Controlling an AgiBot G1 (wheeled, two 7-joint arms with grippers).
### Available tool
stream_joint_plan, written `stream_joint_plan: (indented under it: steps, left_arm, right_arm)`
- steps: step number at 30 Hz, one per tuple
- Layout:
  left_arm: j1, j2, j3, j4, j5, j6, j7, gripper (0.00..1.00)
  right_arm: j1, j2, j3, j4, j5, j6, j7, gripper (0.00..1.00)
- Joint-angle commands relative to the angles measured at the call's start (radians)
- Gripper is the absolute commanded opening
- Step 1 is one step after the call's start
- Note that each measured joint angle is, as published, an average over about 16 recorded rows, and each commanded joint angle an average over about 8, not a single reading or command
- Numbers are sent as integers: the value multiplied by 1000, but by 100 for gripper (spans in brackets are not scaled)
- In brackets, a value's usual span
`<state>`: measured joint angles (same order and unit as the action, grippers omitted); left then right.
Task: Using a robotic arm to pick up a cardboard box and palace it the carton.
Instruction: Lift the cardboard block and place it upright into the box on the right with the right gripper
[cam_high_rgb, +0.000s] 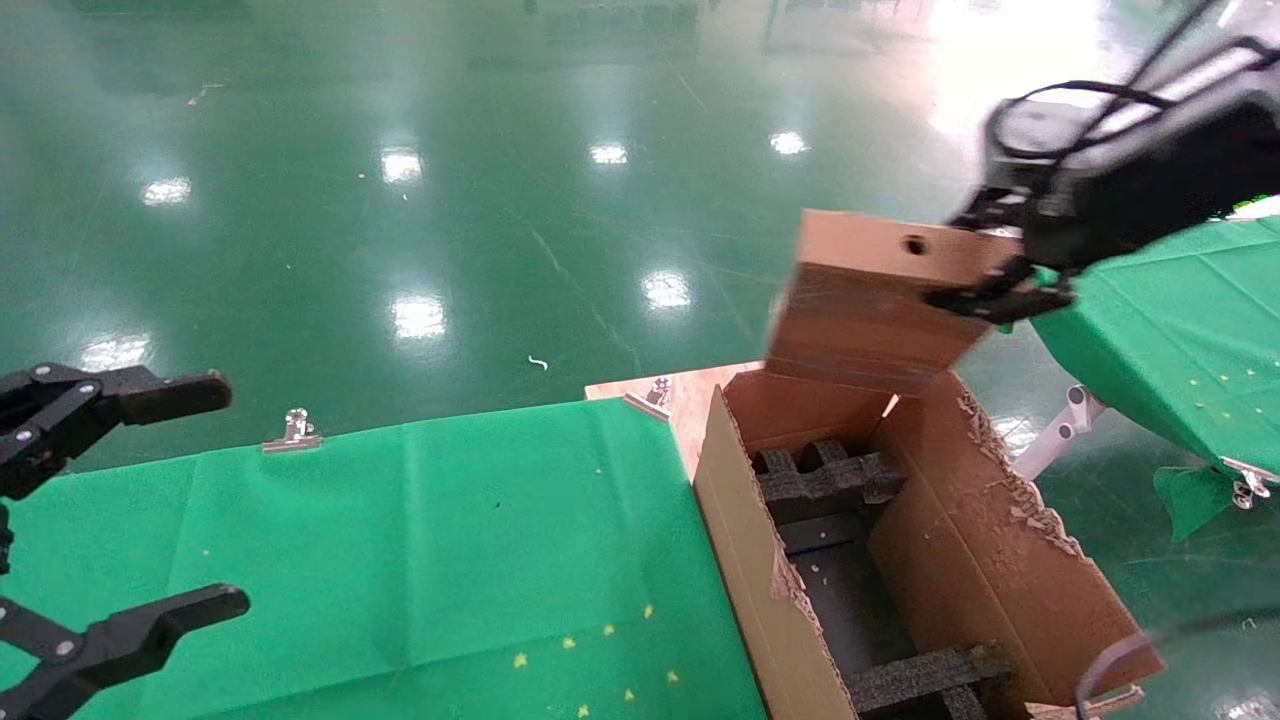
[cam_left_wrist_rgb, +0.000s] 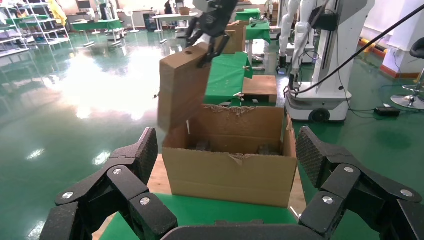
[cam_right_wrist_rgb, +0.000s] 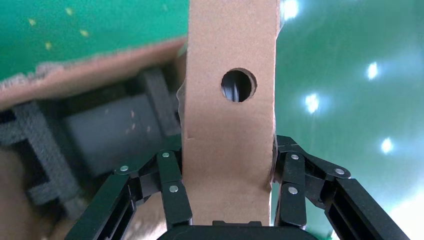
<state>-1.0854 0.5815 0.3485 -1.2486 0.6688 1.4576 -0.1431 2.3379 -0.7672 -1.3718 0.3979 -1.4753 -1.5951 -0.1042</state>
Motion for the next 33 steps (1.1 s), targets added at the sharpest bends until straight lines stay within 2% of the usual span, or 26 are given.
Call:
stream_joint_plan:
  steps: [1, 14, 18, 25, 29, 33]
  left_arm:
    - [0, 0, 0, 0, 0, 0, 0, 100]
    - [0, 0, 0, 0, 0, 0, 0, 100]
    - [0, 0, 0, 0, 0, 0, 0, 100]
    - [0, 0, 0, 0, 0, 0, 0, 100]
    - [0, 0, 0, 0, 0, 0, 0, 100]
    - [0, 0, 0, 0, 0, 0, 0, 100]
  right_arm:
    - [10, 32, -27, 3, -9, -1, 12, 0]
    - [14, 197, -157, 229, 69, 6, 181, 0]
    - [19, 217, -176, 272, 82, 7, 208, 0]
    - [10, 216, -178, 268, 90, 28, 229, 0]
    - [-23, 223, -186, 284, 91, 92, 332, 0]
    - [-68, 248, -201, 358, 77, 171, 512, 0]
